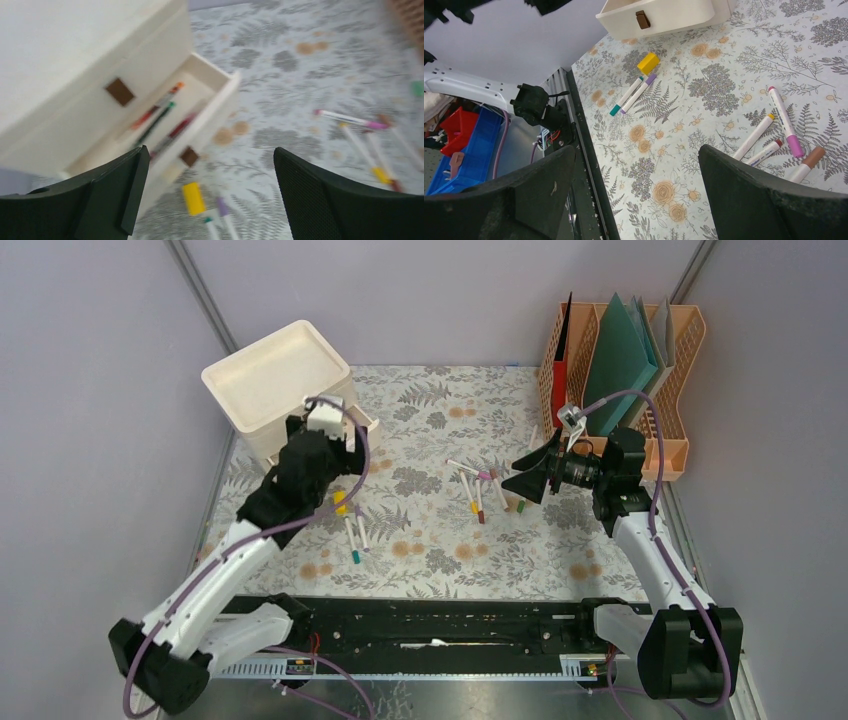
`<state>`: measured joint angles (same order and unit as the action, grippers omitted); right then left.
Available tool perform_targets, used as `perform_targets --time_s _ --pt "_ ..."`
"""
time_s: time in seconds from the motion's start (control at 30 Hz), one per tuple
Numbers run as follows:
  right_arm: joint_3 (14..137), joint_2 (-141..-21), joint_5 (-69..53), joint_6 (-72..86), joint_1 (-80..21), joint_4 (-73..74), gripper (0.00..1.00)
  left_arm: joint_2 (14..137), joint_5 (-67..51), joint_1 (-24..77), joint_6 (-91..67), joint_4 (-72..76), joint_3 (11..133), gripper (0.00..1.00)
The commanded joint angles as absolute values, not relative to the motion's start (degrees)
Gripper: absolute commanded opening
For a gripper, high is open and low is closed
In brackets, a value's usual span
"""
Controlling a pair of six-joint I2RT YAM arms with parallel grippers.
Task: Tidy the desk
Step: Place the stationery in the drawer.
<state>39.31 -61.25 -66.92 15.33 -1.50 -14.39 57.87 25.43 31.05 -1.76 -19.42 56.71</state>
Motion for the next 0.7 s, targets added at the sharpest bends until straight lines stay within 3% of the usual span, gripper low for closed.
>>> perform_targets --time_s 0.0,0.23,0.67 --pt "41.7 -60.3 -67.0 12.3 -1.0 -13.6 1.0 49.7 7.1 31.1 -14.2 -2.2 43.7 0.99" --pt "43.0 -60.9 -66.9 7.0 -0.8 -8.8 1.0 42.5 2.1 31.1 -18.1 7.9 32.7 0.99" --pt "44.3 -61.7 -66.0 0.6 -0.7 -3.7 1.0 49.2 -3.3 31.1 -21.0 12.0 29.5 0.99"
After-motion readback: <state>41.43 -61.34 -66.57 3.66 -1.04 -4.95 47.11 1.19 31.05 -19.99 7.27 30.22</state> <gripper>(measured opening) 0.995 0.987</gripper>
